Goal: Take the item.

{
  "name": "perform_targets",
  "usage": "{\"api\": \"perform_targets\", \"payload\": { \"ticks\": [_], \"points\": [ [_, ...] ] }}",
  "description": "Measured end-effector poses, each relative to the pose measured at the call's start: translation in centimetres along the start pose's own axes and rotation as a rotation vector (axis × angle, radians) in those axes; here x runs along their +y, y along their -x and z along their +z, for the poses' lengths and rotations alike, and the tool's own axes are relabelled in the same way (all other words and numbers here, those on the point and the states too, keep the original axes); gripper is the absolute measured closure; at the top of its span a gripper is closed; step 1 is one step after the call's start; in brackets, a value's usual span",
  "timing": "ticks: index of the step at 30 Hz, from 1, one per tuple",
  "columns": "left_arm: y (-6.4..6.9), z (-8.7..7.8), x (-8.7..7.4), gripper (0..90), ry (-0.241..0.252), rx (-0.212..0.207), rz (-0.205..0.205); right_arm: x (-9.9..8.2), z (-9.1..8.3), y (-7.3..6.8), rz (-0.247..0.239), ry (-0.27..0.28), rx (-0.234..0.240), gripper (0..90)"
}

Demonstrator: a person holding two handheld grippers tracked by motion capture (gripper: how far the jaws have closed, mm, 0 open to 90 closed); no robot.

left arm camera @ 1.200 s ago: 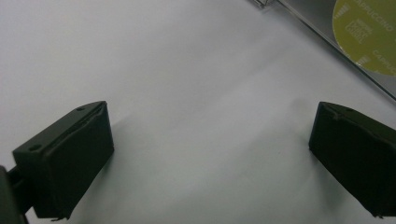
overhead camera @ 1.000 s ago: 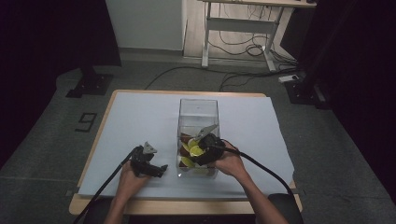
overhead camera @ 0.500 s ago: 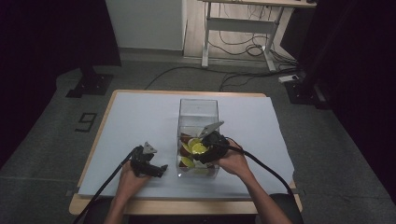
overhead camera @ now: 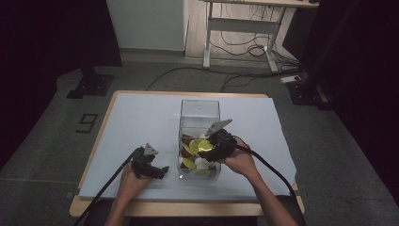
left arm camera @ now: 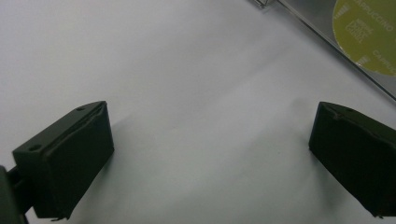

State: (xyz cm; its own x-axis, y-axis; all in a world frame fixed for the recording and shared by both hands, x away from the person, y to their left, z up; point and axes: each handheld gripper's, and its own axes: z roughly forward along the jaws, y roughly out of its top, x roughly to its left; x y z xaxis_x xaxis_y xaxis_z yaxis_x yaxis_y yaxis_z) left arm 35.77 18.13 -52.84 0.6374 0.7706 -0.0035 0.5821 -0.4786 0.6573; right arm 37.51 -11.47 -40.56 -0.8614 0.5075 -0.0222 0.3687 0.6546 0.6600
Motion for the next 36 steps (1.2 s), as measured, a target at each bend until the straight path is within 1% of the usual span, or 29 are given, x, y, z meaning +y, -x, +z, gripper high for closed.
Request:
{"api": "perform_targets", "payload": {
  "ticks": [15,21,22,23,36],
  "points": [
    [0.0,0.0,0.0,0.0,0.0,0.0,0.0,-0.5,-1.8,1.2,0.027,0.001,-0.073,37.8],
    [0.0,0.0,0.0,0.0,0.0,0.0,0.0,-0.9,-2.5,1.8,0.038,0.005,-0.093,37.8],
    [0.0,0.0,0.0,0.0,0.0,0.0,0.0,-1.0,-2.7,1.9,0.047,0.009,-0.099,37.8],
    [0.0,0.0,0.0,0.0,0.0,0.0,0.0,-1.1,-2.8,2.1,0.045,0.008,-0.103,37.8],
    [0.0,0.0,0.0,0.0,0.0,0.0,0.0,-2.4,-3.8,3.6,0.088,0.015,-0.15,37.8]
  ]
}}
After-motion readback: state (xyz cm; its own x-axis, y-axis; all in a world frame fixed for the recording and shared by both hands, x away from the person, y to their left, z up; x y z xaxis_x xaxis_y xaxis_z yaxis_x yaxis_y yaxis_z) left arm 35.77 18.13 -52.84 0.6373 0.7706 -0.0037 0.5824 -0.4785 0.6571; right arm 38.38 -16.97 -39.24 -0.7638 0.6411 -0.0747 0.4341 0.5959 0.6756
